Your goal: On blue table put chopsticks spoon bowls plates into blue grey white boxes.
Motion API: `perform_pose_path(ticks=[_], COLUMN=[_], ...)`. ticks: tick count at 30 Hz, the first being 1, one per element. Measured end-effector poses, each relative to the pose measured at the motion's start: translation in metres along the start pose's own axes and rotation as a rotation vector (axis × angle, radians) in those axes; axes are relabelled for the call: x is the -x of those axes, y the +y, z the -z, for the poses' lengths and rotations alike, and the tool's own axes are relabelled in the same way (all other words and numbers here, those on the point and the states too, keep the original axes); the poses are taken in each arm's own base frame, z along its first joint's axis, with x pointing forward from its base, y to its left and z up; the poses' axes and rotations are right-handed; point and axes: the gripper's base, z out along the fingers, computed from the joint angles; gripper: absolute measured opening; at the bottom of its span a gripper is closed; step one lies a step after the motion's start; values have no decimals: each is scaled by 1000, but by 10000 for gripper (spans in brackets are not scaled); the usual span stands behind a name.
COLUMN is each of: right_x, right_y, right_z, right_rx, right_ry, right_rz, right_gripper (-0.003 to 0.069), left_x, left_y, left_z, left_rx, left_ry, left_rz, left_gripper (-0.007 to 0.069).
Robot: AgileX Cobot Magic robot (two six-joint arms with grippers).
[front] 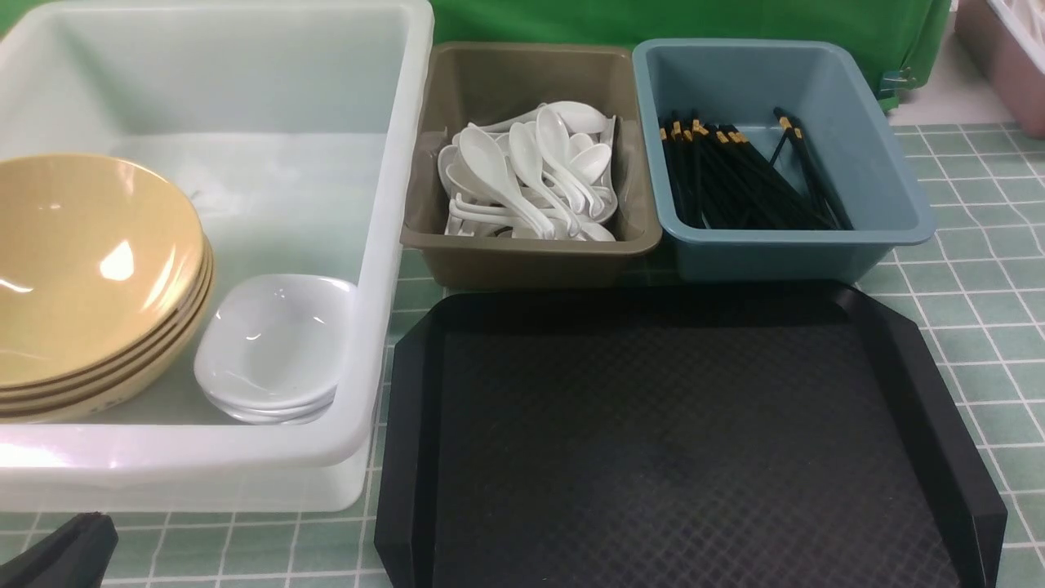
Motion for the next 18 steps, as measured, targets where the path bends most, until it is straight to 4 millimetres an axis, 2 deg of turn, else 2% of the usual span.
perform_pose_path(ticks=[18], right_x=[0], right_y=[0], right_z=[0], right_rx=[0], right_ry=[0], right_rz=[0], right_gripper=[114], left_x=[0], left_y=[0], left_z=[0], left_rx=[0], left_ry=[0], left_rz=[0], left_gripper=[3])
